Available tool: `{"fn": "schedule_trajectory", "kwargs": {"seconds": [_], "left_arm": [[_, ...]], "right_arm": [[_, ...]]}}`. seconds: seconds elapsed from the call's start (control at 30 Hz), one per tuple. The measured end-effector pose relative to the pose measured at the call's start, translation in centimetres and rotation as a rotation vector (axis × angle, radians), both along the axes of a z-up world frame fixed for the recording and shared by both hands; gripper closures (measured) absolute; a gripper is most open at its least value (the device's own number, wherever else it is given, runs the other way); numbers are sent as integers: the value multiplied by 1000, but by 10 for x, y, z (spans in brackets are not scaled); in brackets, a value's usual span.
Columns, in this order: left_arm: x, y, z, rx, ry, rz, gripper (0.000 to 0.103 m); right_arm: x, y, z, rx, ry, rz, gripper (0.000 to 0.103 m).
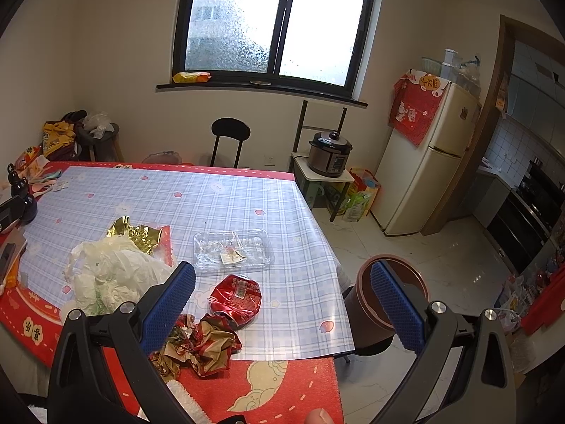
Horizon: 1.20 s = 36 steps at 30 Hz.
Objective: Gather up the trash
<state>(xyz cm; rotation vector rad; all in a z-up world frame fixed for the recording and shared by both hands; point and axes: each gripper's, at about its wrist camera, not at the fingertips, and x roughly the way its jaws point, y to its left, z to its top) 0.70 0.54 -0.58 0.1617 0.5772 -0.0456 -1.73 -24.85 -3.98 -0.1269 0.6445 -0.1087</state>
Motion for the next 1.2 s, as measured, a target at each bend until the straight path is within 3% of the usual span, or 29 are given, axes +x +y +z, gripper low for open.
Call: {"fn": "schedule_trajectory", "kwargs": {"seconds": [0.83,0.97,1.03,1.2], "left_arm": [[-6,3,5,-18,7,-8,6],[-1,15,0,-86,50,-30,6],[4,30,-5,-142,81,6,6],[5,67,-23,-176,102,92,6]], "right_arm": [[-5,2,-1,7,5,4,5],[-4,2,-4,31,3,14,5],[-2,-1,-6,63,1,30,5],[7,2,-22,136,6,102,5]]}}
